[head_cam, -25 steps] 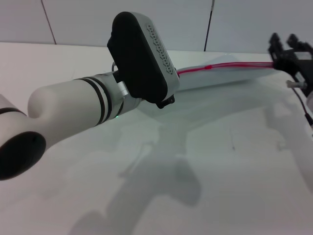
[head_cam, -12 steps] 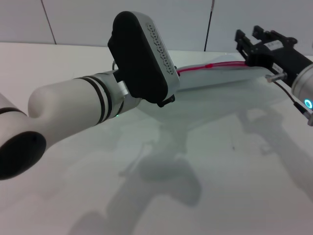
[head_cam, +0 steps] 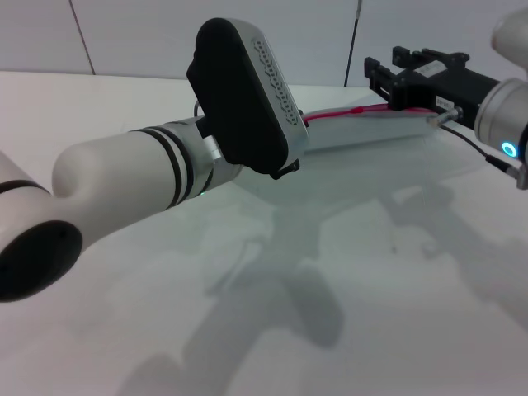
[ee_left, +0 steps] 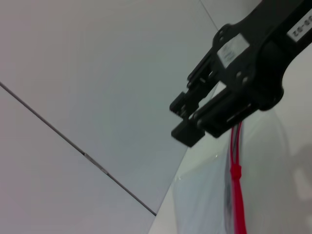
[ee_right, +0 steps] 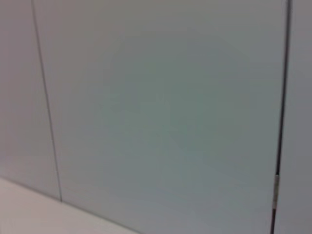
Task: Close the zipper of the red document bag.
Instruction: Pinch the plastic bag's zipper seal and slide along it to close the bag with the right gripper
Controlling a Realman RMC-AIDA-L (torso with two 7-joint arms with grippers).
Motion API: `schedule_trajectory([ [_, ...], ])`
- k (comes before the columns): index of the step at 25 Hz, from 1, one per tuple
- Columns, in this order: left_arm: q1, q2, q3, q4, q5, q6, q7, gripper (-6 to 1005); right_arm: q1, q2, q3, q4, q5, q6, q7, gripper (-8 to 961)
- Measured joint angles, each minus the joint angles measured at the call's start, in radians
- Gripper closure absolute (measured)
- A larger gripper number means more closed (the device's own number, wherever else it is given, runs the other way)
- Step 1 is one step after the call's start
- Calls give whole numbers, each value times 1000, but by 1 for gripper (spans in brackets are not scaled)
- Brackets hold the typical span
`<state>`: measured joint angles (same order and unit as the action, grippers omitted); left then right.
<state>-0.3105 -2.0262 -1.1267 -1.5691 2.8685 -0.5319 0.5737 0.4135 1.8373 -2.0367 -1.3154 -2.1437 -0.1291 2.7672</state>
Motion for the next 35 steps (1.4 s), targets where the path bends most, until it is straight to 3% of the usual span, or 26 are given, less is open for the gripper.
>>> schedule_trajectory([
  [2, -1, 0, 1, 1, 0, 4, 0, 915, 7, 14, 40, -8, 1, -66, -50, 549],
  [5, -3, 0, 2, 1, 0, 4, 0, 913, 8, 55, 127, -27, 1, -177, -171, 555],
  [10, -3, 0, 1, 1, 0, 4, 0, 911, 0, 174, 367, -68, 2, -422, -446, 564],
  [11, -3, 0, 1, 2, 0, 4, 0, 910, 0, 187, 403, -78, 7, -473, -494, 566],
  [14, -9, 0, 2, 3, -1, 4, 0, 908, 4, 187, 444, -94, 42, -565, -576, 571],
  [25, -14, 3, -1, 3, 0, 2, 0, 902, 12, 185, 439, -120, 50, -722, -796, 586],
  [35, -16, 3, 6, -6, 0, 2, 0, 896, 8, 189, 392, -134, -32, -669, -846, 585],
])
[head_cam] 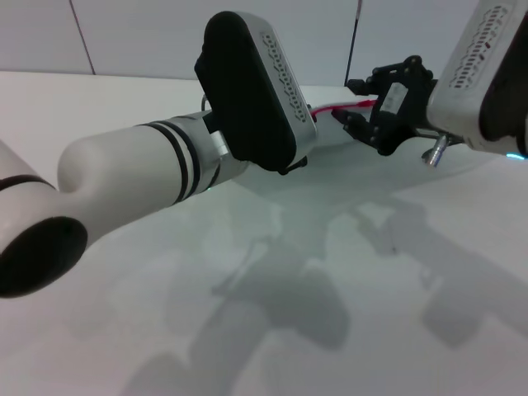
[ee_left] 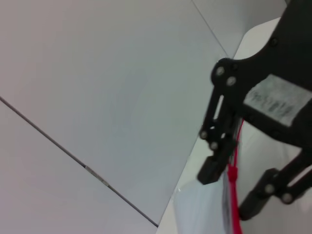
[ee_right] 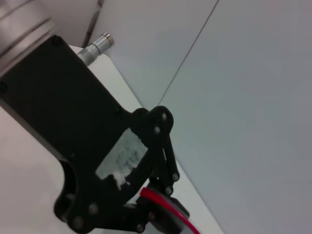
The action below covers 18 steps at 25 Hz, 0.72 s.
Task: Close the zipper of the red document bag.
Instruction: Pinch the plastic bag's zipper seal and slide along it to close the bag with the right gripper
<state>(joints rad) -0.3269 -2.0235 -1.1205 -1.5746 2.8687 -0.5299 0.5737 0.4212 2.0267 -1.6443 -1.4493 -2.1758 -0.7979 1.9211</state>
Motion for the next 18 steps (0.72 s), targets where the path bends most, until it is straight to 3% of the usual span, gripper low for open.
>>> schedule_trajectory([
  [5, 0, -2, 2, -2, -5, -3, 12, 893, -5, 0, -53, 16, -53, 88, 4, 586],
  [18, 1, -2, 2, -2, -4, -7, 14, 885, -4, 0, -75, 49, -67, 117, 0, 592],
])
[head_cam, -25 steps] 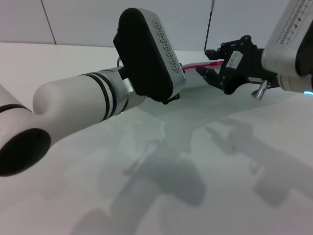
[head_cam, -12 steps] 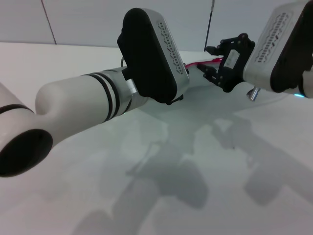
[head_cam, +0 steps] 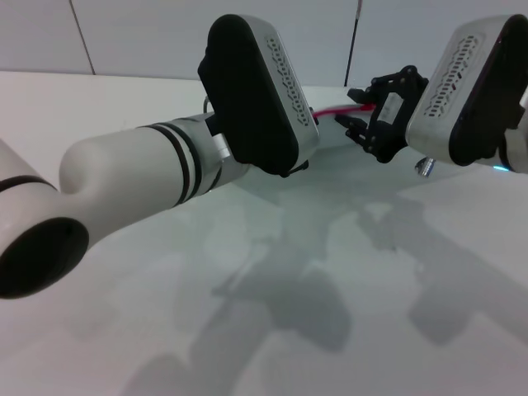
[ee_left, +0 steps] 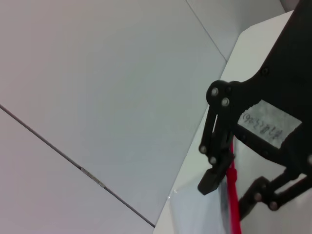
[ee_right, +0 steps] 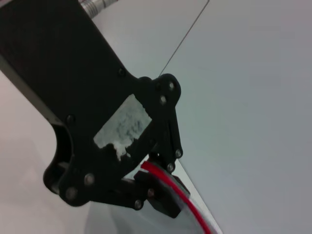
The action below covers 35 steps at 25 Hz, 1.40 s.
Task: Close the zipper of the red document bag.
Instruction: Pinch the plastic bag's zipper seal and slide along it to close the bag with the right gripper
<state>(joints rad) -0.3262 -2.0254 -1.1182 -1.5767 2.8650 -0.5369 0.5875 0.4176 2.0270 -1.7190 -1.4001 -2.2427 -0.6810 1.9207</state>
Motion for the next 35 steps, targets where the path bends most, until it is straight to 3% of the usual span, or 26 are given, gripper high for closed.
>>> schedule_trajectory([
  [3, 2, 0, 0, 2, 1, 0, 0, 884, -1, 0, 0, 0, -1, 0, -1, 593],
  [8, 3, 1, 0, 3, 3, 0, 0, 881, -2, -1, 7, -1, -1, 0, 4, 728],
  [14, 4, 1, -2, 3, 4, 0, 0, 877, -2, -1, 10, -5, -2, 0, 7, 820],
  [24, 9, 1, -3, -17, 4, -2, 0, 871, -1, 1, 27, 7, -95, 1, 66, 861],
  [35, 93, 4, -14, -146, 4, -2, 33, 865, 3, 1, 121, 111, -219, 64, 167, 847],
])
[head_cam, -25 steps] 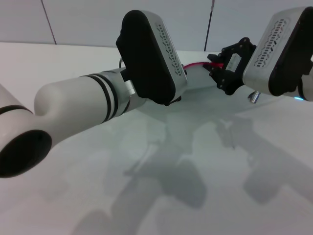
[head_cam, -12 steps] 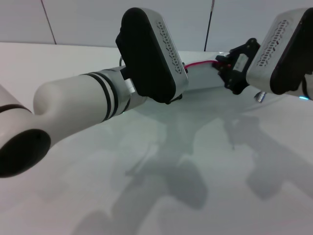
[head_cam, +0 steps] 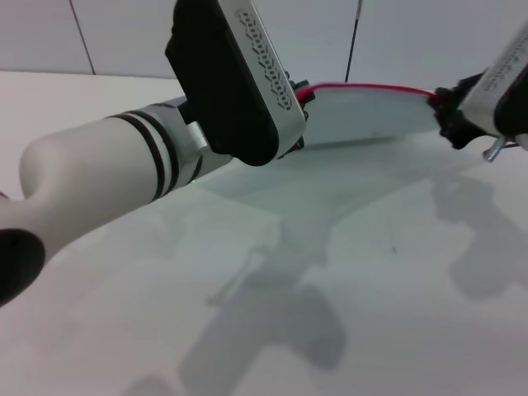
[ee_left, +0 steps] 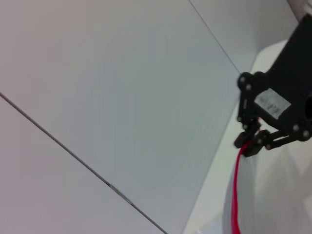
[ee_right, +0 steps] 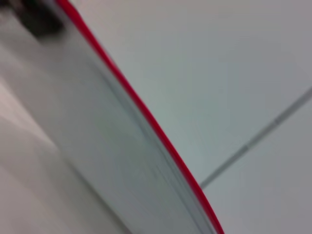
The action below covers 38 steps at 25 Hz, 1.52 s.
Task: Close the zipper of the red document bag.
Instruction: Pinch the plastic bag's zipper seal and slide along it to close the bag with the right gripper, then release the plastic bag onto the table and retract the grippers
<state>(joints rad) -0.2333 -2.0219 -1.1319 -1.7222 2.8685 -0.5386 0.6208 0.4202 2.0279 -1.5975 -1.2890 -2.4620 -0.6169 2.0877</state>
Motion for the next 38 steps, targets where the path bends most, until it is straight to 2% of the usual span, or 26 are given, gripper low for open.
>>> schedule_trajectory([
  [7, 47, -1, -2, -58, 0, 0, 18, 861, 5, -2, 53, 75, -34, 70, -3, 822],
  [15, 72, -3, -2, -66, 0, 1, 27, 856, 4, -3, 102, 106, -38, 92, -9, 794],
  [26, 78, -3, -14, -65, 0, 8, 28, 850, -6, 1, 109, 98, -75, 111, -8, 756],
  [34, 63, -6, -58, -37, -4, 24, 22, 845, -28, 4, 118, 105, -74, 208, 37, 728],
  [38, 62, -7, -66, -22, -8, 85, 17, 843, -51, 5, 127, 98, -72, 265, 63, 714],
])
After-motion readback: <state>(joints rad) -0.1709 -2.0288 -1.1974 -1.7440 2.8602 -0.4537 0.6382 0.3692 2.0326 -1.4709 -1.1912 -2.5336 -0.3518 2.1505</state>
